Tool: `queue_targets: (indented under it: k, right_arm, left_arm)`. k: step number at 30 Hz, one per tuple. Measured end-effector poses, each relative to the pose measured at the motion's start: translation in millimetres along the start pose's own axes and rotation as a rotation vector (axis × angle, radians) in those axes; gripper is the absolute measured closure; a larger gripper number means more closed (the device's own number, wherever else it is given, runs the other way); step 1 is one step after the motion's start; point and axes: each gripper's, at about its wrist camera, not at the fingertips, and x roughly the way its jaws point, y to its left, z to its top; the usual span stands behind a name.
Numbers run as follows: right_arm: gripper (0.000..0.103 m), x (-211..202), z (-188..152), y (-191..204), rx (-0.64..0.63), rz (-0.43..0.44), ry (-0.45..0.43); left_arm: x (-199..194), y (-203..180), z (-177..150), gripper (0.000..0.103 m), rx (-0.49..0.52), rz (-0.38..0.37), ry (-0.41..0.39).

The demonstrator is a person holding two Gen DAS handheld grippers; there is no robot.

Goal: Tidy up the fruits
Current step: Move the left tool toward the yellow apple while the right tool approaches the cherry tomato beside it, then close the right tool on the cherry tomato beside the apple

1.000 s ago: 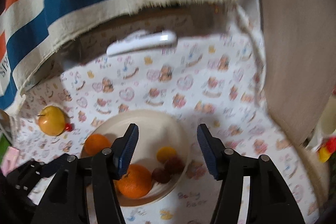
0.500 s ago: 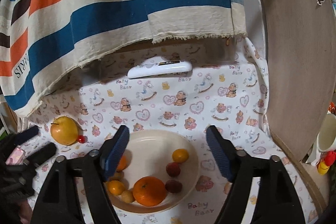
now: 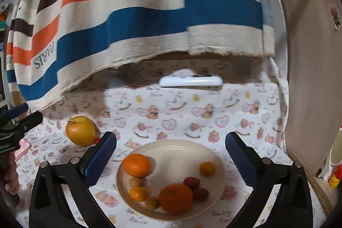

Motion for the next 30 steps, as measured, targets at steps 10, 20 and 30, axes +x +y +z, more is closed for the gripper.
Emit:
queue_targets:
  k: [10, 20, 30]
  right_arm:
    - [0.000, 25, 21, 54, -0.004, 0.053, 0.120]
    - [0.035, 113, 10, 131, -0.023, 0.108, 0.377]
    - [0.066, 186, -24, 163, -0.119, 0.207, 0.611]
  left_arm:
    - [33, 71, -13, 0.001, -0.105, 0.045, 0.116]
    - [63, 120, -41, 0.001, -0.227, 0.118, 0.243]
    - [75, 118, -51, 0.001, -0.236, 0.093, 0.287]
